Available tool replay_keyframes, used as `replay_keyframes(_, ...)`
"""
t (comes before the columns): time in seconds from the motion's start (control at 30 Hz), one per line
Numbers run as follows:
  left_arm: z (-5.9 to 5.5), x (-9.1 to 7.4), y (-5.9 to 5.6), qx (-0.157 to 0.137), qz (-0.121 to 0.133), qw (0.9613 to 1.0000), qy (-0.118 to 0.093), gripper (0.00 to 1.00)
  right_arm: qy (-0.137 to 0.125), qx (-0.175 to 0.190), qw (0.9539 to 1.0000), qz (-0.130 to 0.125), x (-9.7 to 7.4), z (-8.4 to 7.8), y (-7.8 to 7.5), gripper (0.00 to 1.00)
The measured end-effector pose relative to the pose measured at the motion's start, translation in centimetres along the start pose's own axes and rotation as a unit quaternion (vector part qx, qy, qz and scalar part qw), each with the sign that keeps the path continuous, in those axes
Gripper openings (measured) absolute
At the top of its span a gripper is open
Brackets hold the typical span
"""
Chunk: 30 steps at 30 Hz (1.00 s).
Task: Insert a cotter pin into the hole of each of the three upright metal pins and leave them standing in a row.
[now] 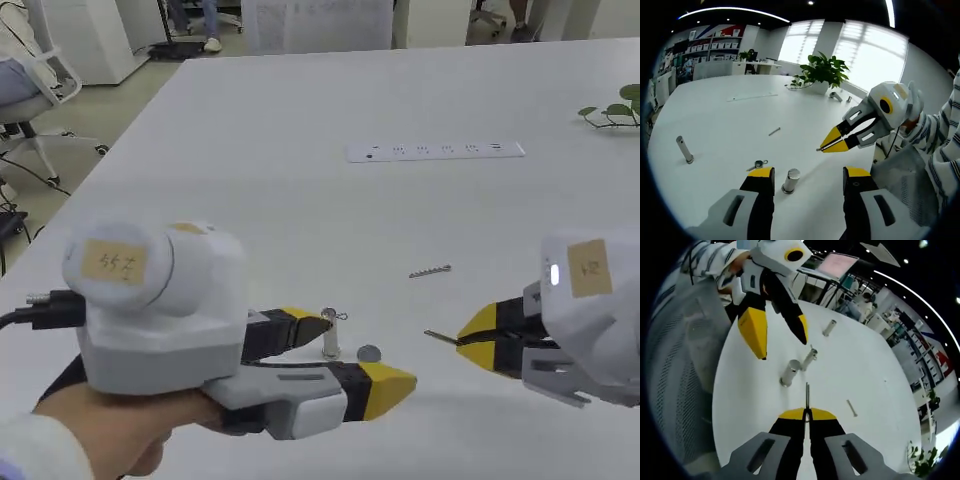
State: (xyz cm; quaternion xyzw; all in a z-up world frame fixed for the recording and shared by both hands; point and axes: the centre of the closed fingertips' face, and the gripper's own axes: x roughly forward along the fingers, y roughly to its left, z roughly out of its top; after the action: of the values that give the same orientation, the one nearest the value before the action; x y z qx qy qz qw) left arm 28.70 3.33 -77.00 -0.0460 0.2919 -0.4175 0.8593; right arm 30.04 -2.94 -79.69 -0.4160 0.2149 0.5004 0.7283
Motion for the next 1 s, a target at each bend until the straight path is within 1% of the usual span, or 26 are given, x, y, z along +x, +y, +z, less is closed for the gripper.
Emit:
replay_keyframes(0.13, 0.4, 0.8, -0.6, -0.016, -0.016, 0.9997, -0.007, 0.49, -0.005, 0.001, 1.0000, -0.006, -0.3, 0.1, 0.3, 0.02)
replay_keyframes(0.23, 0.5, 1.4, -1.0, -0.028, -0.028, 0.9992, -0.005, 0.44, -0.007, -0.004, 0.9999, -0.013, -0.6, 0.2, 0.3, 0.02)
replay_keyframes(0.3, 0.6, 1.8, -1.3, -0.028, -0.035, 0.9990, -0.004, 0.39, -0.011, -0.005, 0.9998, -0.017, -0.8, 0.4, 0.3, 0.02)
replay_keyframes(0.4, 0.6, 2.3, -1.5, -0.022, -0.037, 0.9991, 0.002, 0.35, -0.012, -0.011, 0.9996, -0.022, -0.9, 0.6, 0.3, 0.02)
replay_keyframes(0.57, 0.8, 3.0, -1.8, -0.022, -0.044, 0.9988, 0.005, 0.29, -0.015, -0.023, 0.9993, -0.026, -1.0, 1.0, 0.5, 0.02)
replay_keyframes(0.63, 0.9, 3.2, -2.0, -0.025, -0.048, 0.9985, 0.005, 0.26, -0.017, -0.030, 0.9990, -0.030, -1.0, 1.1, 0.5, 0.02)
replay_keyframes(0.73, 0.7, 3.5, -2.2, -0.034, -0.053, 0.9980, 0.011, 0.23, -0.016, -0.037, 0.9986, -0.035, -1.1, 1.2, 0.4, 0.02)
replay_keyframes(0.87, 0.9, 3.8, -2.4, -0.037, -0.056, 0.9977, 0.008, 0.21, -0.016, -0.041, 0.9983, -0.037, -1.1, 1.3, 0.3, 0.02)
replay_keyframes(1.0, 1.1, 4.0, -2.3, -0.041, -0.054, 0.9977, 0.004, 0.16, -0.016, -0.044, 0.9982, -0.038, -1.1, 1.3, 0.4, 0.02)
